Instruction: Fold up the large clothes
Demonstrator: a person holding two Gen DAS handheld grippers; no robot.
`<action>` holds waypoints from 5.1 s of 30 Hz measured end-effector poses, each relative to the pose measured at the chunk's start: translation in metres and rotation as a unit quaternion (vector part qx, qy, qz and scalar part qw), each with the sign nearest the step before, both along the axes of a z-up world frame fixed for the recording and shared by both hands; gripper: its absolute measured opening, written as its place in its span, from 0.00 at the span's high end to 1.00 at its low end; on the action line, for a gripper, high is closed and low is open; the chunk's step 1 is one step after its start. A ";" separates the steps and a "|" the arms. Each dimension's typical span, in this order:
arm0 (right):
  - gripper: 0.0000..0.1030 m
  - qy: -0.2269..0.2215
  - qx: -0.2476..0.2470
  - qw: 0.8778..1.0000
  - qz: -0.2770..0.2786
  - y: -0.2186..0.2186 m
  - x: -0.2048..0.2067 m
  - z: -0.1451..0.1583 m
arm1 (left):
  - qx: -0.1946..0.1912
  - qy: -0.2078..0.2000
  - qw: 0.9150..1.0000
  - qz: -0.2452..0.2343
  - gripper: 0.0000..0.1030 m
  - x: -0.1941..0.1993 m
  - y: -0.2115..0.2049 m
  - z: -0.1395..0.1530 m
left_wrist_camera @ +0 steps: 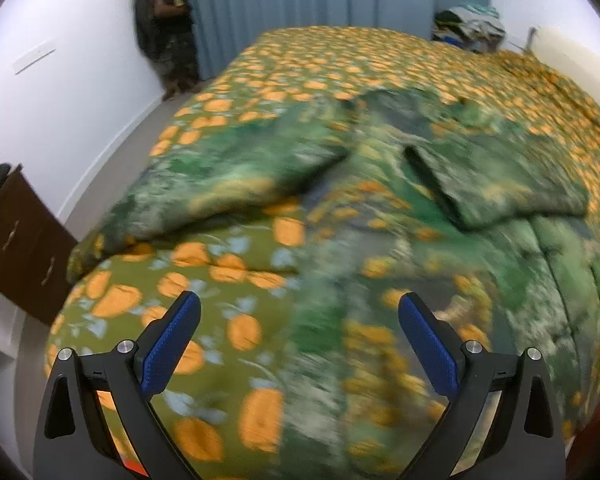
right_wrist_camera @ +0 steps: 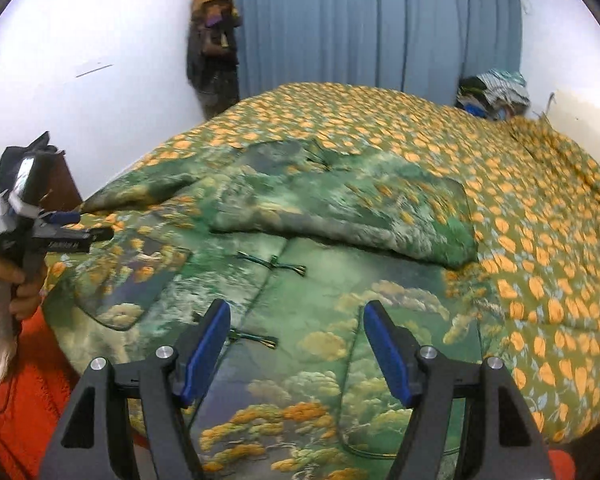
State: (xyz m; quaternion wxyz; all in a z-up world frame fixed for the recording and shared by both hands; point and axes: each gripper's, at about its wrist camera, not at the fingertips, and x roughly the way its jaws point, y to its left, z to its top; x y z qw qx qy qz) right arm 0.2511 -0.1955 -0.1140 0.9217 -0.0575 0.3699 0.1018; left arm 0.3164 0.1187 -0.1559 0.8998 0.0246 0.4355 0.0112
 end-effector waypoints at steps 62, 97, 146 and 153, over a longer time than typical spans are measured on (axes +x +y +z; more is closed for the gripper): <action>0.31 0.011 0.039 0.999 -0.035 -0.021 0.018 -0.035 | 0.187 -0.154 0.947 -0.213 0.90 0.080 -0.190 0.009; 0.87 0.221 0.317 0.918 -0.084 -0.023 0.278 -0.081 | 0.012 -0.032 0.997 -0.074 0.16 0.041 -0.057 -0.009; 0.60 0.164 0.098 0.981 0.021 -0.008 0.320 -0.117 | -0.112 0.080 0.989 -0.057 0.18 0.246 -0.077 -0.049; 0.60 0.161 0.095 0.982 0.021 -0.008 0.317 -0.119 | -0.081 0.102 0.991 -0.008 0.17 0.304 -0.074 -0.068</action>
